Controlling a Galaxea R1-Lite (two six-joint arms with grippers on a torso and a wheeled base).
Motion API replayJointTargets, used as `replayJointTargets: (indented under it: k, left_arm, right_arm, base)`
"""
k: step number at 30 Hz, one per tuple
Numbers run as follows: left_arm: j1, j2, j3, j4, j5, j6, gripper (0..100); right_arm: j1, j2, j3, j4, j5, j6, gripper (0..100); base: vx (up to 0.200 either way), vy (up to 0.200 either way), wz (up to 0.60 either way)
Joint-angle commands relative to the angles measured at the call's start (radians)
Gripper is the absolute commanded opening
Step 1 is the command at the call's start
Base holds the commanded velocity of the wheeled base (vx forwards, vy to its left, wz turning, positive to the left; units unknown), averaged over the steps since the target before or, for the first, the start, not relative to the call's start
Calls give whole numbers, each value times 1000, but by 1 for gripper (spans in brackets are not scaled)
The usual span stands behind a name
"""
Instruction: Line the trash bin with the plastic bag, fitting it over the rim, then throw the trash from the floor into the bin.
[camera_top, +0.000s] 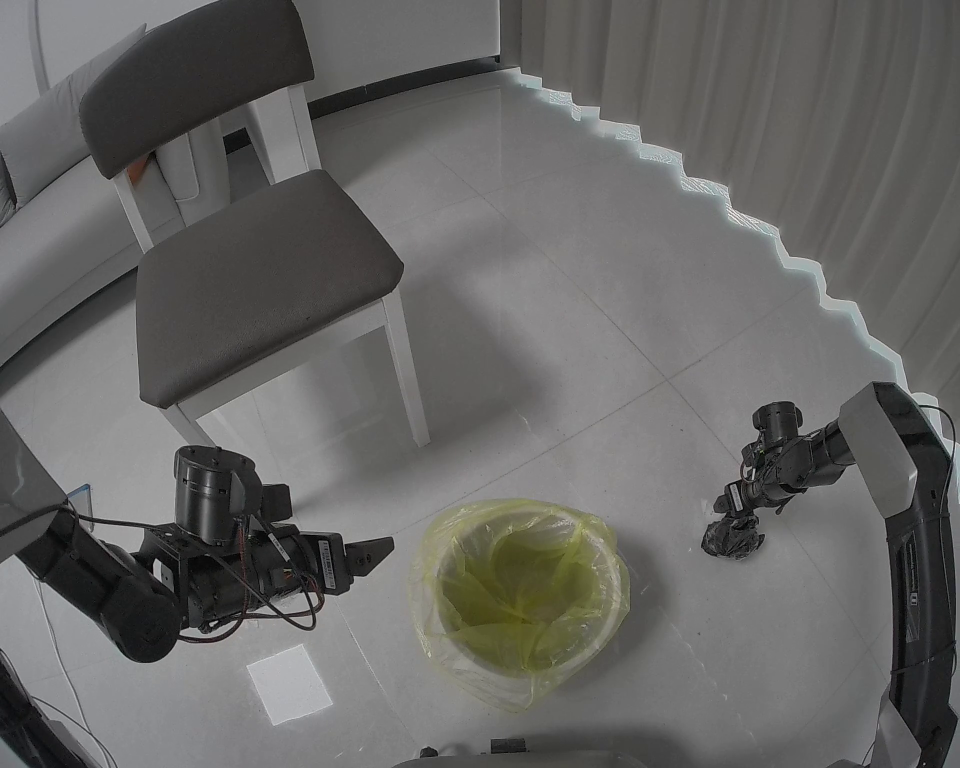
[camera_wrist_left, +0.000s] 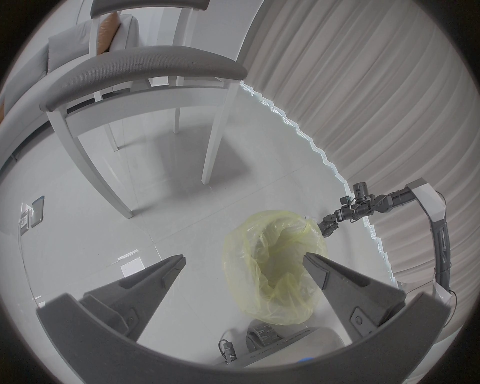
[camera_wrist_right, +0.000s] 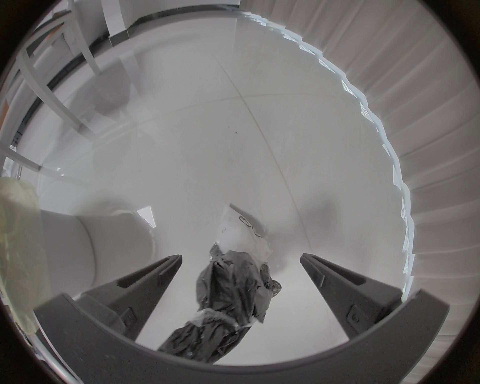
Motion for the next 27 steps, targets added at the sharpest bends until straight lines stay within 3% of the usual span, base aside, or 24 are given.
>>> replayJointTargets:
  k: [1,10,11,20,27]
  left_arm:
    - [-3,25,-18,-1,0,-2,100]
    - [0,33,-18,-3,2,-3,100]
    - [0,34,-18,-3,0,-3,100]
    - [-2,41,-13,-3,-1,-5,100]
    - [-8,38,-1,-61,-1,-5,100]
  right_arm:
    - [-12,101,-103,46,-14,-15,100]
    - [-12,115,-125,71,-4,-13,100]
    - [-12,117,-123,86,-4,-13,0]
    - [-8,42,-85,141,-4,-7,0]
    - [57,-337,185,132,61,-9,0]
  base:
    - [0,0,0]
    - [0,0,0]
    - [0,0,0]
    - [0,0,0]
    - [0,0,0]
